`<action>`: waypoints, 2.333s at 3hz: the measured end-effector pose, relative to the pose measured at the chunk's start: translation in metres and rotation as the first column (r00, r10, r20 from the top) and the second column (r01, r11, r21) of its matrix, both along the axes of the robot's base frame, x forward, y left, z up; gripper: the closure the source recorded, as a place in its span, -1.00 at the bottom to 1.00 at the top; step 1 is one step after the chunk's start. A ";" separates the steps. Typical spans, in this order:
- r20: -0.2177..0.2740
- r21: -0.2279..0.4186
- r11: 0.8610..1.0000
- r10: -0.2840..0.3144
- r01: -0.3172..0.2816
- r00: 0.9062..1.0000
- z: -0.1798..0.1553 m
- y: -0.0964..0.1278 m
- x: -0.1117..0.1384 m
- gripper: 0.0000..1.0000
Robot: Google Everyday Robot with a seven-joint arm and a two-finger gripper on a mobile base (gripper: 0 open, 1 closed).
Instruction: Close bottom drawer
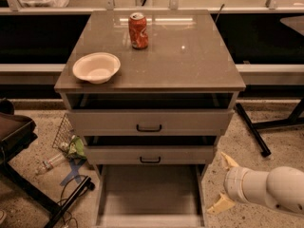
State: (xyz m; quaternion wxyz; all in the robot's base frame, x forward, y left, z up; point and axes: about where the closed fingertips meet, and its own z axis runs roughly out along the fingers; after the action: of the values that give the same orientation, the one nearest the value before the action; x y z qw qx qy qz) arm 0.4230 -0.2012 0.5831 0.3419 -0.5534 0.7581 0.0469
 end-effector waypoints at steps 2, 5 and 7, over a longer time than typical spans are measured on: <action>-0.028 0.063 0.993 0.097 -0.096 0.995 -0.126 -0.028 -0.012 -0.05; -0.207 0.225 0.970 0.134 -0.087 0.969 -0.291 -0.031 -0.141 1.00; -0.221 0.253 0.963 0.152 -0.094 0.963 -0.325 -0.015 -0.136 1.00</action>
Offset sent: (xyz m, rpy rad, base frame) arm -0.0283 -0.0485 -0.2040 0.1109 0.0648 0.1346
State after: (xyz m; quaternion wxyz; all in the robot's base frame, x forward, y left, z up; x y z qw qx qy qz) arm 0.2873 -0.2158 0.2578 0.3090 -0.5445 0.7464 0.2256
